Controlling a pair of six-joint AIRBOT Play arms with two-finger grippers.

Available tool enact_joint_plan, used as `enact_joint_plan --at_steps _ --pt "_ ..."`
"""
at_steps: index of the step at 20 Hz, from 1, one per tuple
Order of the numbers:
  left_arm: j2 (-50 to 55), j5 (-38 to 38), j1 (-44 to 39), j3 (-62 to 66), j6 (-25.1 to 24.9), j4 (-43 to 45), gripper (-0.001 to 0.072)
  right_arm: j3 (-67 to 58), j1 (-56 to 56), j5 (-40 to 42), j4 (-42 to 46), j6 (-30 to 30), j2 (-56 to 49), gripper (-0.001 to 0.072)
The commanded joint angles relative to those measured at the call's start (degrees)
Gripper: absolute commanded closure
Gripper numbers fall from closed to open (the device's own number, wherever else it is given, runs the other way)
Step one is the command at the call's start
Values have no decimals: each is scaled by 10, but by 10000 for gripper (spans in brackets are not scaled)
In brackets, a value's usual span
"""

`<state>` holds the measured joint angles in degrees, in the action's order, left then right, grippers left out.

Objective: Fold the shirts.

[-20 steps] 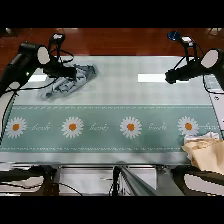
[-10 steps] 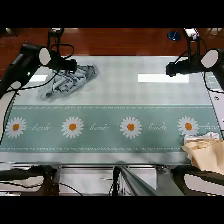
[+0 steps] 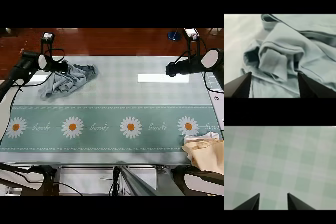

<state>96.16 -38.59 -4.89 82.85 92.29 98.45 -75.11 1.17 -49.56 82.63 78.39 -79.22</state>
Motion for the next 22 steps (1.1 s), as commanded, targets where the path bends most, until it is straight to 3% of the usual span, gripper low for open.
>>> enact_joint_plan --at_steps 1,5,6,9,15,22 --pt "34 69 13 1 0 1 9 0 0 -16 0 0 0 299" --pt "71 84 13 1 -1 -1 11 0 0 -26 0 0 0 299" --pt "78 88 13 1 -1 -1 49 0 0 -30 0 0 0 299" --pt "75 79 13 13 -2 0 675 0 0 -44 2 0 0 300" --pt "-15 71 7 162 0 -1 677 0 0 -101 49 0 0 300" --pt "-219 71 -74 291 -1 -1 678 0 0 -275 191 11 0 300"
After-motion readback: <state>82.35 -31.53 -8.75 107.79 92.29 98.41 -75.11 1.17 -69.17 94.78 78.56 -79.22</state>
